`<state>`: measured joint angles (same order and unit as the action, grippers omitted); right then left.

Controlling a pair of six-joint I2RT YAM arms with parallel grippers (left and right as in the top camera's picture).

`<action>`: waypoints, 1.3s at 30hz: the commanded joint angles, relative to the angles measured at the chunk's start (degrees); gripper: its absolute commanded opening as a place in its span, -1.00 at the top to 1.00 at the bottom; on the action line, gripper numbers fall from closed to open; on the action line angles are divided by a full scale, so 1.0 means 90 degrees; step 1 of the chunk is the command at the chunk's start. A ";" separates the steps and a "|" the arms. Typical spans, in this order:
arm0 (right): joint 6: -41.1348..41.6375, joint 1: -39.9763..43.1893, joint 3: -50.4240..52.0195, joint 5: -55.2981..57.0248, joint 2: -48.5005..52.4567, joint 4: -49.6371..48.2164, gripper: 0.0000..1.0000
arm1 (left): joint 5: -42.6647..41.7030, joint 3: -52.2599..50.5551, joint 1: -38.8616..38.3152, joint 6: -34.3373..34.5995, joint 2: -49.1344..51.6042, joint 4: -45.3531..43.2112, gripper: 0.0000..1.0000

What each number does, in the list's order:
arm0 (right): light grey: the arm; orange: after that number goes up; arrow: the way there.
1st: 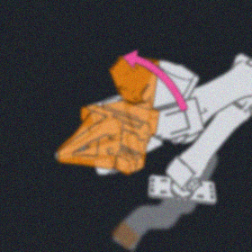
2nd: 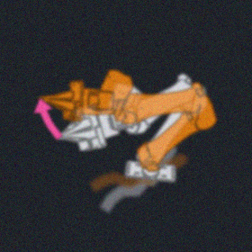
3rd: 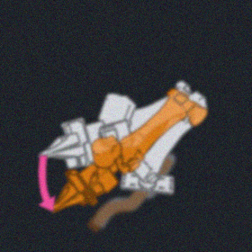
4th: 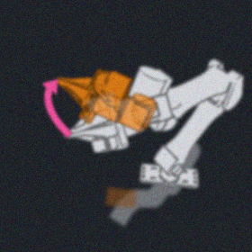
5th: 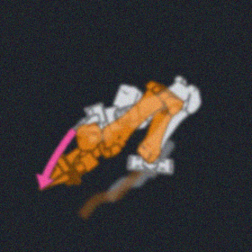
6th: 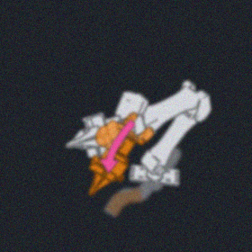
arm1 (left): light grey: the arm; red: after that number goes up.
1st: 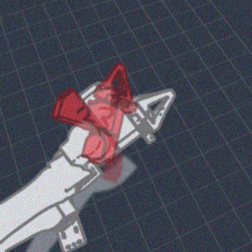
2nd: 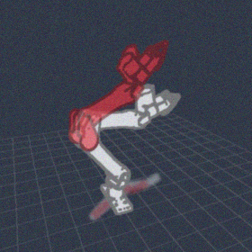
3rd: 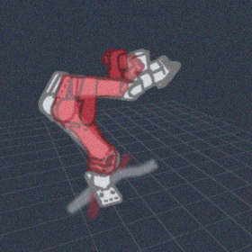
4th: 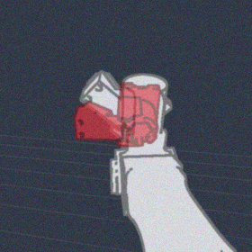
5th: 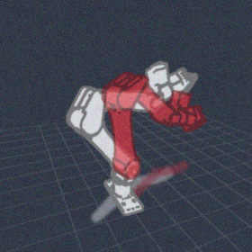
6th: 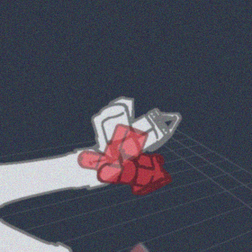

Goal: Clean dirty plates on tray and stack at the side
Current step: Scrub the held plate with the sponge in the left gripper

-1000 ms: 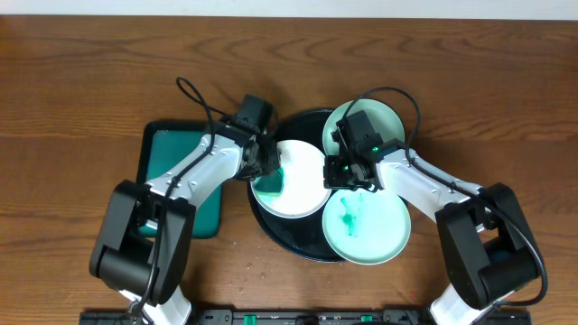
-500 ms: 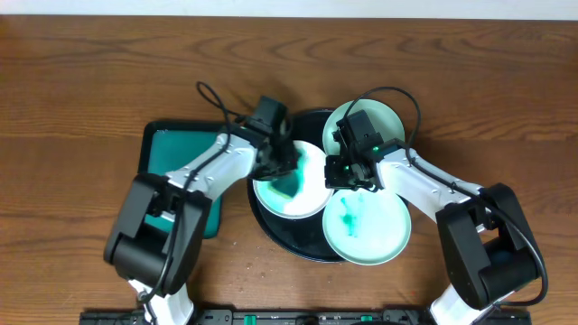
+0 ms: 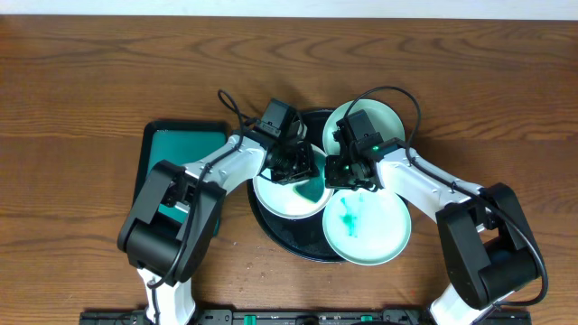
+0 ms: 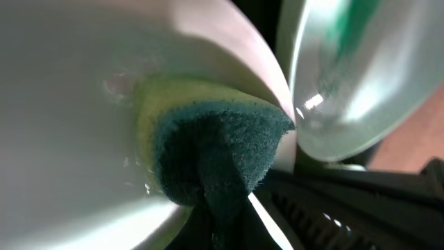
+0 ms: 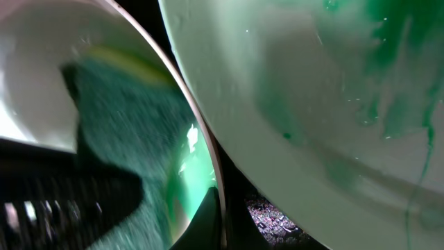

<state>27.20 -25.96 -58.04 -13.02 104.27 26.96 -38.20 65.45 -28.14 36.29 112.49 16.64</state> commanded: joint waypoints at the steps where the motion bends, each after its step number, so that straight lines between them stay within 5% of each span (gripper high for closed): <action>1: 0.0027 -0.0075 0.0058 0.0061 0.0197 0.0117 0.98 | -0.0833 -0.0102 -0.0124 0.0192 0.0255 0.0223 0.86; 8: 0.0046 -0.0075 0.0056 0.0061 0.0197 0.0253 0.98 | 0.2125 -0.0102 0.0406 -0.0029 0.0255 0.1613 0.86; 13: 0.0046 -0.0075 0.0058 0.0063 0.0197 0.0265 0.98 | 0.3373 -0.0102 0.1083 -0.0270 0.0253 0.2115 0.86; 20: 0.0046 -0.0073 0.0056 0.0112 0.0197 0.0255 0.98 | 0.3538 0.0027 0.1695 -0.0338 0.0253 0.2130 0.86; 27: 0.0046 -0.0073 0.0056 0.0109 0.0197 0.0267 0.98 | 0.3606 0.0665 0.1362 -0.0367 0.0253 0.2123 0.86; 39: 0.0041 -0.0075 0.0056 0.0107 0.0197 0.0316 0.98 | 0.1666 0.0976 0.0408 -0.0954 0.0255 0.1855 0.86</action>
<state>28.56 -26.39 -58.35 -15.27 104.53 28.34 -17.65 73.47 -23.29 30.11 112.14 34.50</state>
